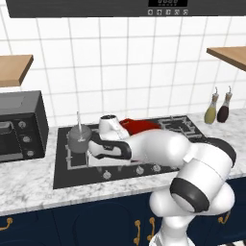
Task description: Pick the kettle from the counter and place it on a stove burner. Then turn the burner on.
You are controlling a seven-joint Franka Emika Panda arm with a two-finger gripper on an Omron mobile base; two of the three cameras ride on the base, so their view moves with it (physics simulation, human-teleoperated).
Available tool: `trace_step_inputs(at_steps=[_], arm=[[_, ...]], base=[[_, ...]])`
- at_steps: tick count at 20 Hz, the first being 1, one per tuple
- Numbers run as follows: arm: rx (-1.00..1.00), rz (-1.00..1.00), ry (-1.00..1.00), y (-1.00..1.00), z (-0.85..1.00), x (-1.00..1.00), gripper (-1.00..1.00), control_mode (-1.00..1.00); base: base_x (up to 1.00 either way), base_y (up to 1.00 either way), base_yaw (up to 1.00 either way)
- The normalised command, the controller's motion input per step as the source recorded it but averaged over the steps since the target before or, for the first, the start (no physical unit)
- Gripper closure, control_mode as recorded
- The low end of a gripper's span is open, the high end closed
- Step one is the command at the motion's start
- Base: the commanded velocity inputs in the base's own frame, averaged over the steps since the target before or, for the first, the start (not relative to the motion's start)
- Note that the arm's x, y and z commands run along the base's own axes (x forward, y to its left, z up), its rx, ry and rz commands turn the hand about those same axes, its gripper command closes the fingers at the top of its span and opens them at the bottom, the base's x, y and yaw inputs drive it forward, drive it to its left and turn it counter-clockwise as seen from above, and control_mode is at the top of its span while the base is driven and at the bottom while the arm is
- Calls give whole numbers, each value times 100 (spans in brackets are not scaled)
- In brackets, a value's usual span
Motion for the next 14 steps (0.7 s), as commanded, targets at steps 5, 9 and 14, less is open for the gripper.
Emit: trace_step_inputs(at_steps=[5,9,14], arm=[[-6,0,11,1,-35,23,-100,-100],[-5,0,9,2,-31,33,-100,-100],[-7,0,8,9,-33,28,-100,-100]], base=[[0,0,0],[0,0,0],[0,0,0]])
